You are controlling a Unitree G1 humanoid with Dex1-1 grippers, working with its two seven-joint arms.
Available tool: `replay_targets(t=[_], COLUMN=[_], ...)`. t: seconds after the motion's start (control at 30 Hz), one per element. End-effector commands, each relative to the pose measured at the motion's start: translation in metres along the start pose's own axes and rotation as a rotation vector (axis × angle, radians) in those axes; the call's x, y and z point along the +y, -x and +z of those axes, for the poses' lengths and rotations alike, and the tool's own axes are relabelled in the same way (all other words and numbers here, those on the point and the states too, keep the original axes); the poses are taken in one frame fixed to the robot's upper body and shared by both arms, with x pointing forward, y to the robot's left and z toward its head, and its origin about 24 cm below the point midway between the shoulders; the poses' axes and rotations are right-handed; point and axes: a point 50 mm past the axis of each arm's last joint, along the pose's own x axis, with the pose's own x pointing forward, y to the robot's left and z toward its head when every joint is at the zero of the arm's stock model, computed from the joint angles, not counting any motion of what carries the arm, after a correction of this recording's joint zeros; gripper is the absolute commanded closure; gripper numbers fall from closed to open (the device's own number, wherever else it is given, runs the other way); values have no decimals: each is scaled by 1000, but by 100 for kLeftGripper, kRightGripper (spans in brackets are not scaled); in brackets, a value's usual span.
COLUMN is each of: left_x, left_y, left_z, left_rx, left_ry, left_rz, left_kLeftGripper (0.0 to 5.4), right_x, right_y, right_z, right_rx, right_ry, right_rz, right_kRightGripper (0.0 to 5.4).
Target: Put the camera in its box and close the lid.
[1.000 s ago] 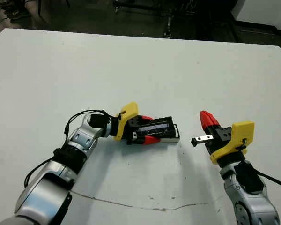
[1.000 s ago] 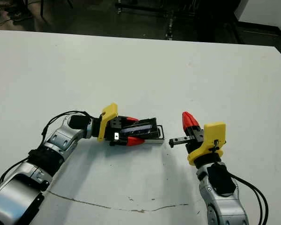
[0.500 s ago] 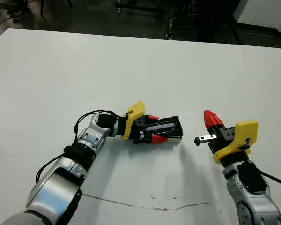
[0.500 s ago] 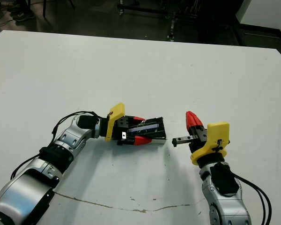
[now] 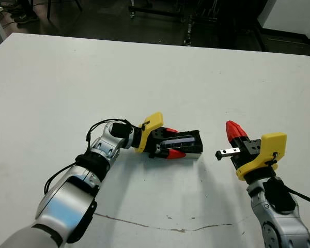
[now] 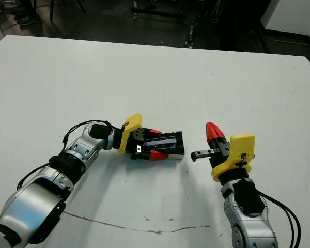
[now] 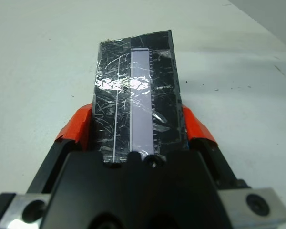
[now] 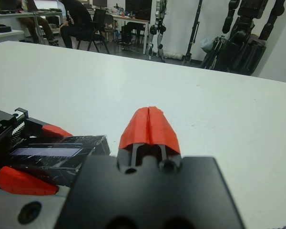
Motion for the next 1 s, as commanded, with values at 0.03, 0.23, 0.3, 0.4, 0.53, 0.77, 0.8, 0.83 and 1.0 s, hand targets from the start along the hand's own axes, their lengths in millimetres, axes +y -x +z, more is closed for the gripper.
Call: replay_targets(t=[0.03, 0.23, 0.3, 0.4, 0.53, 0.77, 0.8, 0.83, 1.0], left_x=[-38, -43, -45, -46, -49, -52, -52, -53, -53], left_y=[-56, -65, -66, -65, -64, -66, -66, -67, -68], left_z=[-16, -14, -12, -10, -11, -11, -11, -11, -11], left_rx=[65, 76, 85, 94, 94, 96, 91, 92, 94], left_ry=[93, 110, 59, -44, -64, -77, -74, -74, -83], left_rz=[-173, -147, -142, -128, -121, -130, -134, -137, -150], left_kLeftGripper=[228, 228, 210, 172, 112, 36, 27, 14, 1], right_x=[-4, -4, -5, -5, -4, -5, -5, -5, -4], right_y=[1, 1, 1, 2, 2, 2, 2, 2, 2], right_z=[0, 1, 1, 1, 0, 0, 0, 0, 0], right_rx=[4, 2, 0, 1, 6, 7, 7, 7, 14], right_ry=[13, 15, 19, 16, 9, 14, 14, 11, 1], right_rz=[-8, -15, -13, -12, -17, -16, -16, -14, -18], right_kRightGripper=[540, 540, 540, 540, 540, 540, 540, 540, 540])
